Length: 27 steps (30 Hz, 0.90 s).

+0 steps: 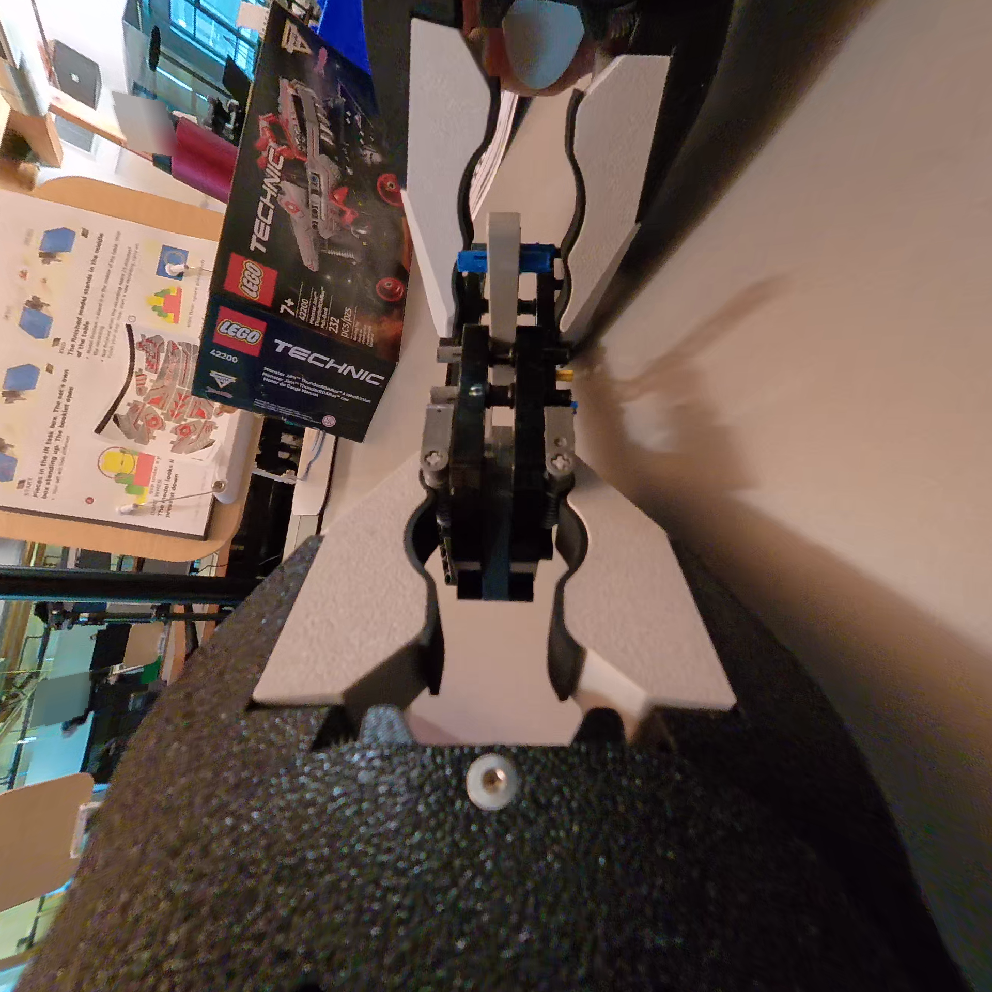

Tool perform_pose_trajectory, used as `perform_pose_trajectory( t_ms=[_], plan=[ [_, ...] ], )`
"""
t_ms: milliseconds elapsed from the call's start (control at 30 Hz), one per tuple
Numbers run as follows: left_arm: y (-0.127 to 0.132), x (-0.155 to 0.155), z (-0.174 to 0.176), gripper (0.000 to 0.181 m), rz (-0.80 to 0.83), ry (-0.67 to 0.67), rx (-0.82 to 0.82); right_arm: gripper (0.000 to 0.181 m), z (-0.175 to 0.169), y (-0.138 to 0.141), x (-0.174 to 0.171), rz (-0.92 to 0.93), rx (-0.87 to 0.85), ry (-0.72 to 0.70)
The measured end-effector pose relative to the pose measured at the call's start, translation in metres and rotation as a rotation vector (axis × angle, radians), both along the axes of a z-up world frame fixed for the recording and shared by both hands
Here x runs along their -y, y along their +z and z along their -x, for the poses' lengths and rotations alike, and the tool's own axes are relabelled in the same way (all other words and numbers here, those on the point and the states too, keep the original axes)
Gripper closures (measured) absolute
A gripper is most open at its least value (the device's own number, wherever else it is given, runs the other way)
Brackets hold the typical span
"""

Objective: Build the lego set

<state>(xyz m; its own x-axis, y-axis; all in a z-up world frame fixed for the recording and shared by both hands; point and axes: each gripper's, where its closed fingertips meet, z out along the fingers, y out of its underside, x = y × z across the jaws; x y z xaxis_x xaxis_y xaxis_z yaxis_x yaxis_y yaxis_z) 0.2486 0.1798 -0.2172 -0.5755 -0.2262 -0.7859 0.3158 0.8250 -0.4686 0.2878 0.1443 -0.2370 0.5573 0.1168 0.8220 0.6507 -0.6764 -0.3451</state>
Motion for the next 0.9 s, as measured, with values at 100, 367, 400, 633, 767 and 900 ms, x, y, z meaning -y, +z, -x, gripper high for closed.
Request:
perform_pose_trajectory(
  t_ms=[100,367,400,633,767,900],
  plan=[
    [-0.003,0.001,0.0,0.143,0.012,0.0,0.002,0.133,0.0,0.005,0.003,-0.047,0.074,0.049],
    [0.004,0.0,0.002,0.143,0.197,-0.019,-0.084,0.105,0.007,0.036,0.023,-0.224,-0.126,0.121],
    [0.001,-0.003,0.0,0.143,0.185,-0.004,-0.094,0.105,0.006,0.033,0.025,-0.191,-0.109,0.116],
    [-0.001,-0.004,0.0,0.143,0.2,0.0,-0.115,0.1,0.018,0.02,0.011,-0.152,-0.08,0.14],
    [0.0,0.002,0.001,0.143,0.148,0.005,-0.068,0.098,0.03,0.022,-0.005,-0.163,-0.043,0.163],
    [-0.003,0.005,0.0,0.142,0.064,0.051,-0.065,0.097,0.027,0.02,-0.009,-0.134,0.033,0.134]
  ],
)
